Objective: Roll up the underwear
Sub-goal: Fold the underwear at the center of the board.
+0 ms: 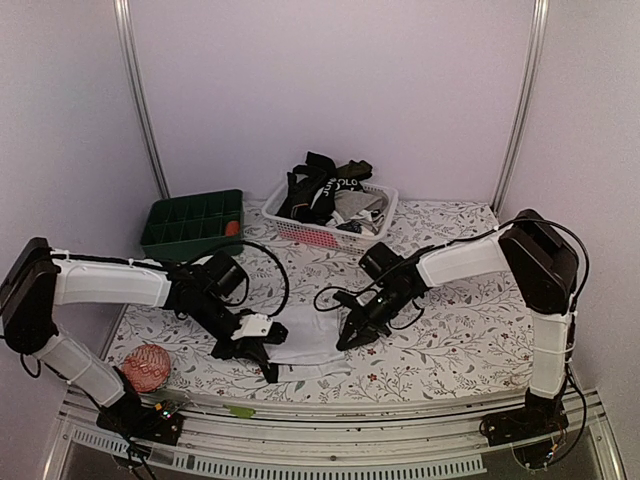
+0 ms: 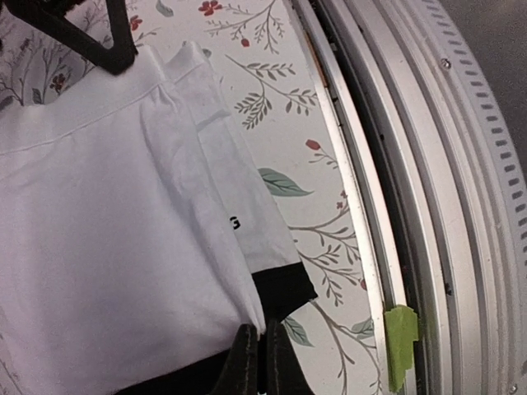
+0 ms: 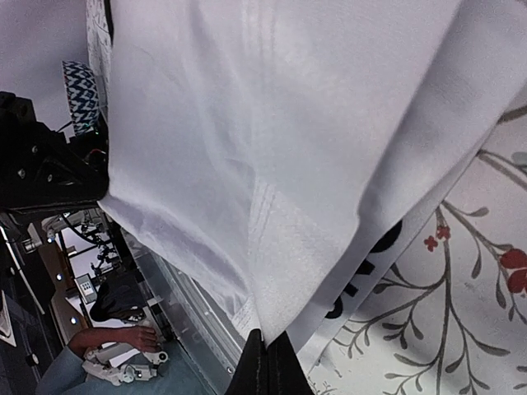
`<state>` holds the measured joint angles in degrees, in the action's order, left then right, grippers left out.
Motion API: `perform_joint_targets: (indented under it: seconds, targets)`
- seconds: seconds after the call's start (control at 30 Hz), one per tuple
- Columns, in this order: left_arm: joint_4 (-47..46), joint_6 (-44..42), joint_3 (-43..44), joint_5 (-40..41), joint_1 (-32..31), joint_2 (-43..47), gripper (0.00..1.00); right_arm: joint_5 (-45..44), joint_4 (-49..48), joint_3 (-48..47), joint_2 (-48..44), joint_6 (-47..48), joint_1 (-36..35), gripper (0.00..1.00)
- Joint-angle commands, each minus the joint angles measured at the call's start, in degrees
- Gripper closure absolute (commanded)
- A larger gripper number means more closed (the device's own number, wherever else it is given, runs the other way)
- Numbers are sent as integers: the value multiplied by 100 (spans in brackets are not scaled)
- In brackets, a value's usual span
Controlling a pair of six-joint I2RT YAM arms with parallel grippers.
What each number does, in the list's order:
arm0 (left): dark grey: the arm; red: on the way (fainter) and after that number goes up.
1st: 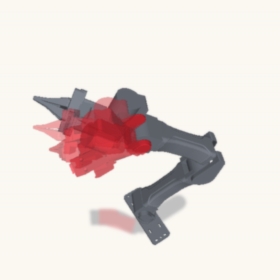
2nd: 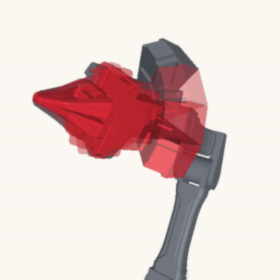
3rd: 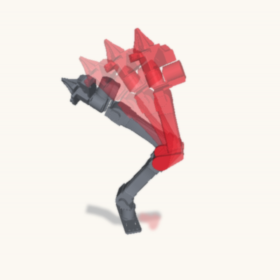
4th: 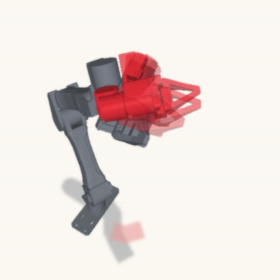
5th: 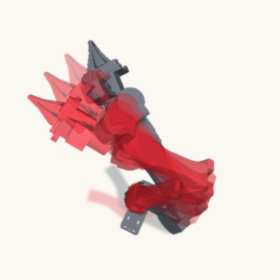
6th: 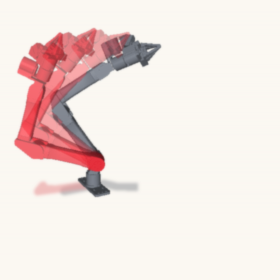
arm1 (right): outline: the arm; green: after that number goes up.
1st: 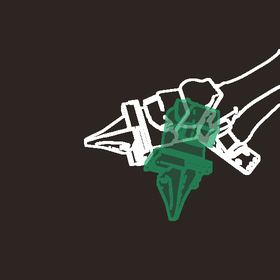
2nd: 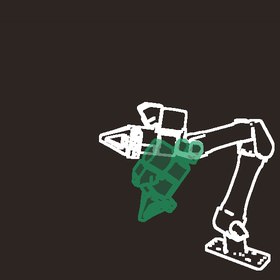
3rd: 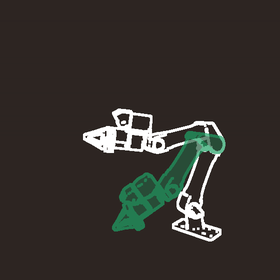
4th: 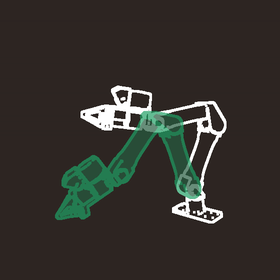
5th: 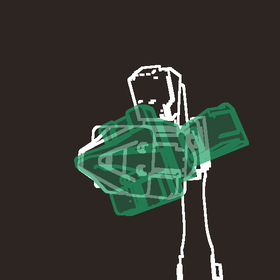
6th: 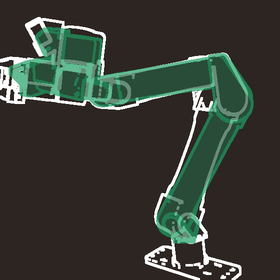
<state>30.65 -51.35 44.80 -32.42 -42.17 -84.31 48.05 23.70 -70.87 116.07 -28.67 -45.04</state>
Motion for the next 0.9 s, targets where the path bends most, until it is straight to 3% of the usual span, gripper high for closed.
perform_joint_targets:
  seconds: [0.0, 0.27, 0.87]
  targets:
    - [42, 212, -81, -160, -74, -311, 100, -227, 307, -116, 250, 410, -122, 100]
    - [124, 68, -38, -47, -125, -320, 100, -447, 915, -451, -3, 732, -135, 100]
    - [347, 249, -89, -158, -664, -66, 100, -296, 1002, -133, -301, 755, -326, 100]
